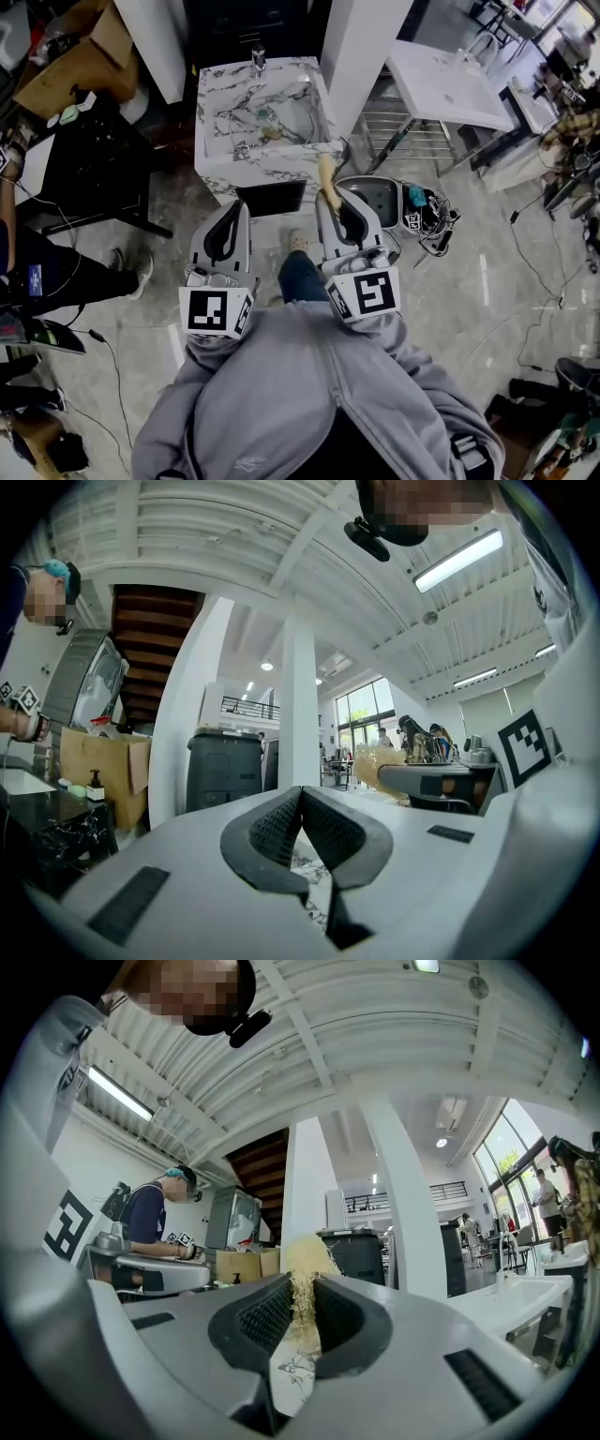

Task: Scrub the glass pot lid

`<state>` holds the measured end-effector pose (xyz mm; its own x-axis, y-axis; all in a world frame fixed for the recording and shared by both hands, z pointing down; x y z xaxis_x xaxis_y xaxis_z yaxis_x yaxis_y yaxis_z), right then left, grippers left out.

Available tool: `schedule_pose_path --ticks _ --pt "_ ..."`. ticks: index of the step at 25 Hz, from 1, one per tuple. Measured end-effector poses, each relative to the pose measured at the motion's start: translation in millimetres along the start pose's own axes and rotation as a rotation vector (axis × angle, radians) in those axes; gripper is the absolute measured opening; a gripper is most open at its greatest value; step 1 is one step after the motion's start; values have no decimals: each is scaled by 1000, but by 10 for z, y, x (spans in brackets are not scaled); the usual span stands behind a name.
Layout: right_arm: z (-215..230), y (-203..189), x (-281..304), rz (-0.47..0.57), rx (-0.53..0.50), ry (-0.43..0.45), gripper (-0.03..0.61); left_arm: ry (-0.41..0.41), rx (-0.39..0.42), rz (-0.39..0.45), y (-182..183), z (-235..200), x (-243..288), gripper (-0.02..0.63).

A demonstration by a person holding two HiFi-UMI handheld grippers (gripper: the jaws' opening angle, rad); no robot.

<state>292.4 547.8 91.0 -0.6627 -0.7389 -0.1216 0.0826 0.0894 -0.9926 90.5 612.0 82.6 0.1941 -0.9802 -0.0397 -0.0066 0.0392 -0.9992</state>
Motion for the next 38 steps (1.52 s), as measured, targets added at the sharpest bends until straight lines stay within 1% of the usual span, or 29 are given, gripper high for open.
schedule_pose_path --ticks 5,12,15,20,24,27,32,38 --pt "361 -126 645 -11 16 28 57 16 1 -25 -77 -266 624 15" --pt "961 -270 1861 -31 16 99 57 74 -19 -44 -162 -766 1678 15" --pt "1205 -378 2331 -45 32 132 57 105 -33 -67 -221 -957 2085 15" --pt "1576 -502 2888 -77 41 182 57 143 -45 -85 -290 -1159 2700 15" --pt "1860 -614 3231 -100 34 218 57 149 -43 -80 -355 -1227 3156 15" --pt "1954 -680 3422 -104 32 244 57 161 -51 -83 -379 -1268 3355 15" --pt "1985 -717 3618 -97 31 280 57 175 -49 -89 -399 -1346 3497 15" --pt "1970 -742 3868 -100 31 278 57 176 -53 -102 -425 -1583 3607 15"
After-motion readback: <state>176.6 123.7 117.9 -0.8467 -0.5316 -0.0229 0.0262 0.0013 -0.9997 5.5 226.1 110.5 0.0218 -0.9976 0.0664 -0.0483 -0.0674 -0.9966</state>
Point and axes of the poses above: the fingertips, and each gripper's own axes: x forward along the fingers, z to its right, y out of its top, the point moved 10 cm from there along -x, backward along the fingers, and after that the axes turned 1 degree about z, right-handed, at the moved point
